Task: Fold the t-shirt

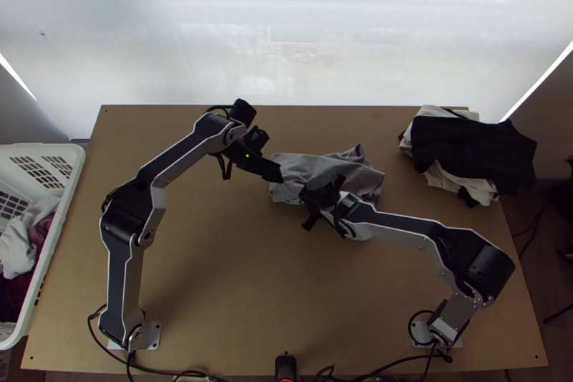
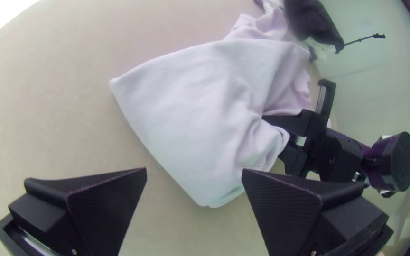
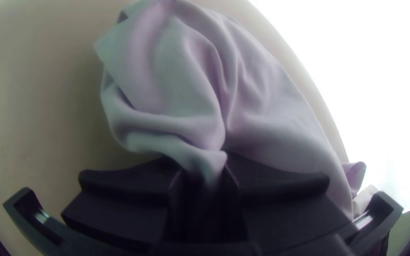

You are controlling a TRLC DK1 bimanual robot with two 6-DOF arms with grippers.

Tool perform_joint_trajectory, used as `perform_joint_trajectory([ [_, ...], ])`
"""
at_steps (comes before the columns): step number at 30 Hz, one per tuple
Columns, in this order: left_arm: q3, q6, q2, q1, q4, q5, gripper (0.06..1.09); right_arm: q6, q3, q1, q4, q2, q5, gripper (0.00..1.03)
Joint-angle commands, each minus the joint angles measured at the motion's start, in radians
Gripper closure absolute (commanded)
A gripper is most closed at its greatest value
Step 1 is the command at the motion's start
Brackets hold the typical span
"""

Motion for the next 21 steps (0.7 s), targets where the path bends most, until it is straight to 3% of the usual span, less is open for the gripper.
perform_joint_trajectory([
  [1, -0.008, -0.006, -0.062, 0.025, -0.017, 0.001, 0.11, -0.016, -0.005, -0.024, 0.031, -0.098, 0.050, 1.00],
  [10, -0.012, -0.007, -0.225, 0.128, -0.057, 0.001, 0.11, -0.097, 0.039, -0.198, 0.017, -0.317, 0.096, 1.00],
  [21, -0.019, -0.035, -0.392, 0.251, -0.101, 0.001, 0.11, -0.006, 0.242, -0.560, -0.121, -0.483, 0.091, 1.00],
])
